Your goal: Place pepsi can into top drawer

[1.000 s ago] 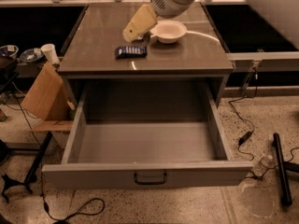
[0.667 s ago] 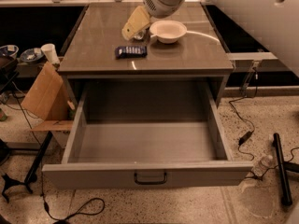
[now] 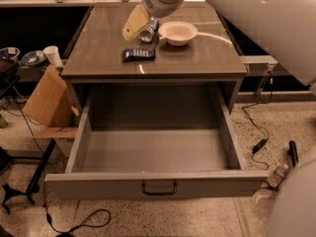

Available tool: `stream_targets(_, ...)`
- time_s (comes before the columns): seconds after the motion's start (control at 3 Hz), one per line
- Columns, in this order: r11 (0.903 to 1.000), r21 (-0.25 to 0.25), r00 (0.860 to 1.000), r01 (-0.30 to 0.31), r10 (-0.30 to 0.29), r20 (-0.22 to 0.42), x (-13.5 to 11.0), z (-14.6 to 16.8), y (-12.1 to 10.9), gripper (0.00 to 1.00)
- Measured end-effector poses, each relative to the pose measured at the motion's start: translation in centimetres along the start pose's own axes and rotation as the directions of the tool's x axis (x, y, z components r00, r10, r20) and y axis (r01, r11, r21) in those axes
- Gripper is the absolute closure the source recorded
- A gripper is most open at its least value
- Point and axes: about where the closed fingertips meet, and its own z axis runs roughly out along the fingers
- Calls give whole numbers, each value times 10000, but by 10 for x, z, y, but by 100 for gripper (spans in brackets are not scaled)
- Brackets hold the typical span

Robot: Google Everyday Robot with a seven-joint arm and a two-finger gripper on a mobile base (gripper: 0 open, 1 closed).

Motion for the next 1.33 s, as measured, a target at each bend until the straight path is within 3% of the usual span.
stream_targets(0.33, 9976, 540, 9981, -435, 458, -405, -19, 28, 3, 0)
stream_targets(0.67, 9882, 893, 9892, -1246, 1307, -662, -44, 70, 9, 0)
stream_targets(1.0, 9882, 893, 9892, -1246, 1307, -662, -44, 70, 9, 0)
stream_targets(1.33, 9784, 1128, 9831, -1734, 1787, -389, -48, 74, 6, 0)
